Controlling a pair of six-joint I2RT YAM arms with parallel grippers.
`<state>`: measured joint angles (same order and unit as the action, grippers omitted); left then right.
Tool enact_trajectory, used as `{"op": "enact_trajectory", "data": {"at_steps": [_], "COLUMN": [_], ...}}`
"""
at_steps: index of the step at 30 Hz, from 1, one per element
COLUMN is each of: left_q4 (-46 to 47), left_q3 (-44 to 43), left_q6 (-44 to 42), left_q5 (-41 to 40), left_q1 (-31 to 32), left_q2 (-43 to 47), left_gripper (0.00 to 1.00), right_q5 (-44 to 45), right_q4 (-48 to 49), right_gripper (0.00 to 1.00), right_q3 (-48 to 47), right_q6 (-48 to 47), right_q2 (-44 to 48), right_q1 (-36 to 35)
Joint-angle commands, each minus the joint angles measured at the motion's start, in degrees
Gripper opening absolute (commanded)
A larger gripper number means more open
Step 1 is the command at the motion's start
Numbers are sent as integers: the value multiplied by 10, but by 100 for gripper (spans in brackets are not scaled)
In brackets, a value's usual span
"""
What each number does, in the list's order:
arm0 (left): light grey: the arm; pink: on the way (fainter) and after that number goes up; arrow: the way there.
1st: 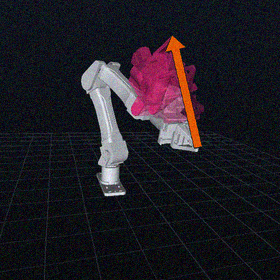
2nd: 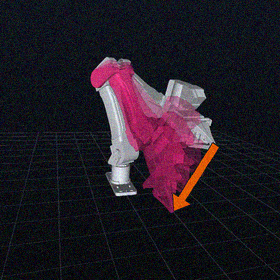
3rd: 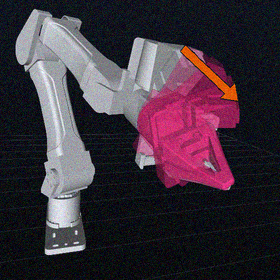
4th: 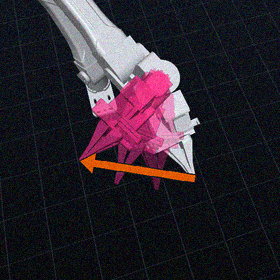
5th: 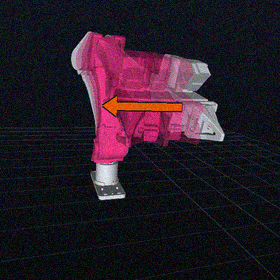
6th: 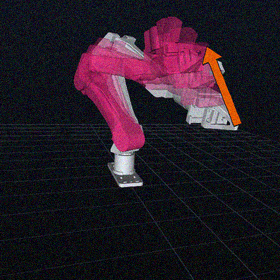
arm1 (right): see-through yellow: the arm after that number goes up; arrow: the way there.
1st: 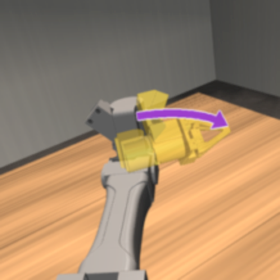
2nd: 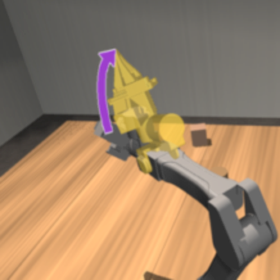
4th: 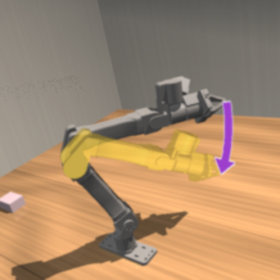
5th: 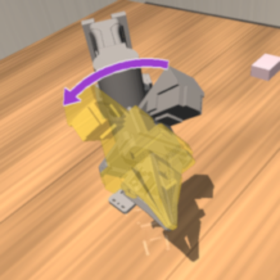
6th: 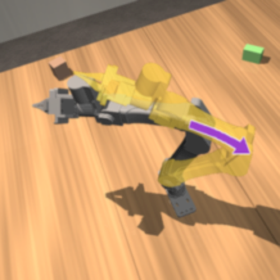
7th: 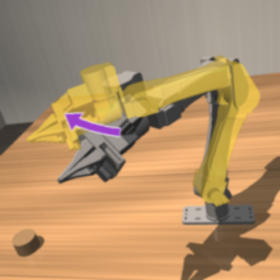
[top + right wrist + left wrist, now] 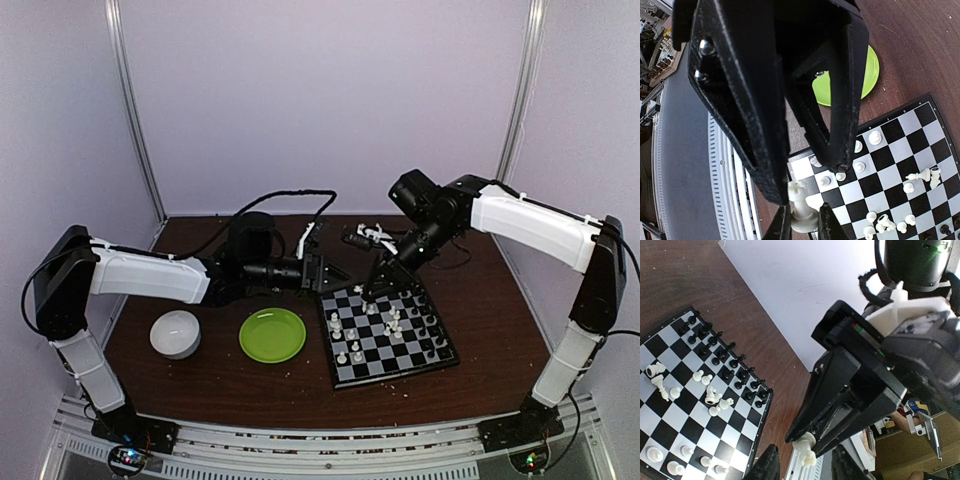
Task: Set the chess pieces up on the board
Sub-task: Pass from the left arm to the right
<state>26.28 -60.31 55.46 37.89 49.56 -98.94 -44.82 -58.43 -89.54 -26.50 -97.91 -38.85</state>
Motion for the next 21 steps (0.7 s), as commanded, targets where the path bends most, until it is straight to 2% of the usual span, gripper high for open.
{"op": "enact_trajectory", "data": {"at_steps": [1,9,21], "left_q4": [53,67,102], "left_q3": [-15,-21,-9], "left_q6": [13,24,37], "left_q5": [33,45,45], "left_q1": [3,11,12], "left_q2": [-19,-35,-38], "left_gripper": [33,30,4], "right_q5": [-4,-3,8], "right_q4": [8,7,2], "right_gripper": [11,12,15], "right_q3": [-19,-27,-19], "right_q6": [10,13,7], "right_q2": [5,-2,-1], "right_q1": [-2,-2,-2]}}
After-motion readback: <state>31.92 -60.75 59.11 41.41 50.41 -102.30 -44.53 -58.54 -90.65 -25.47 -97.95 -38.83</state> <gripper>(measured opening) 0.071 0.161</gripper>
